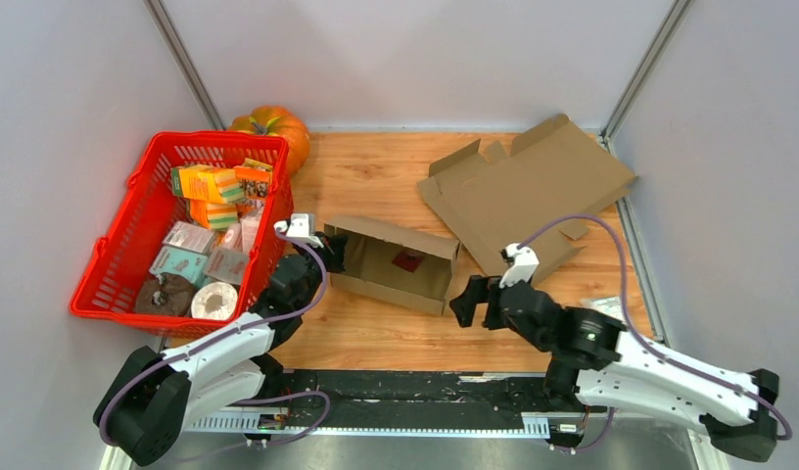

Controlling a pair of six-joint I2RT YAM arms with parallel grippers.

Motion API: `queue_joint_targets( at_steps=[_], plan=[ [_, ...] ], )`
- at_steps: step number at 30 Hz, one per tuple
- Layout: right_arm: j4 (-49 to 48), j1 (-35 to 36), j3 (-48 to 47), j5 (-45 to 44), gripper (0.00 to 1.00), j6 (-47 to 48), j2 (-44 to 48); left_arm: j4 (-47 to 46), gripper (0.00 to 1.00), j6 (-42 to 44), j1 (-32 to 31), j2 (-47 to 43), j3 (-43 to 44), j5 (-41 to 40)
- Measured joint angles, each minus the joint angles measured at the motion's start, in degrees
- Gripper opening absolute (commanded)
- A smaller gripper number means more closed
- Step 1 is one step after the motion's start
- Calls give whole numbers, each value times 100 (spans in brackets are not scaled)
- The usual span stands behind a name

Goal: Fold the paper box

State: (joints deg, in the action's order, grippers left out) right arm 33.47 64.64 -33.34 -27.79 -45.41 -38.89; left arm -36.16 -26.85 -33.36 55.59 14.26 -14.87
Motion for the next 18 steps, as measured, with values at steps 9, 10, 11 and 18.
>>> queue_joint_targets(
  at_steps=[9, 10, 11, 18],
  plan=[
    [684, -433, -3543, 774, 100, 1296, -577, 240, 32, -28, -4, -153, 0, 138],
    [446, -584, -3827, 1003, 98, 1377, -935, 374, 36, -42, -7, -227, 0, 184],
    [157, -758, -4089, 1270, 97, 1436, -1344, 610, 40, -107, -11, -345, 2, 247],
    [-1351, -1703, -3888, 3381, 90, 1185, -3838, 2677, 60, -555, -79, -1873, 37, 658]
  ],
)
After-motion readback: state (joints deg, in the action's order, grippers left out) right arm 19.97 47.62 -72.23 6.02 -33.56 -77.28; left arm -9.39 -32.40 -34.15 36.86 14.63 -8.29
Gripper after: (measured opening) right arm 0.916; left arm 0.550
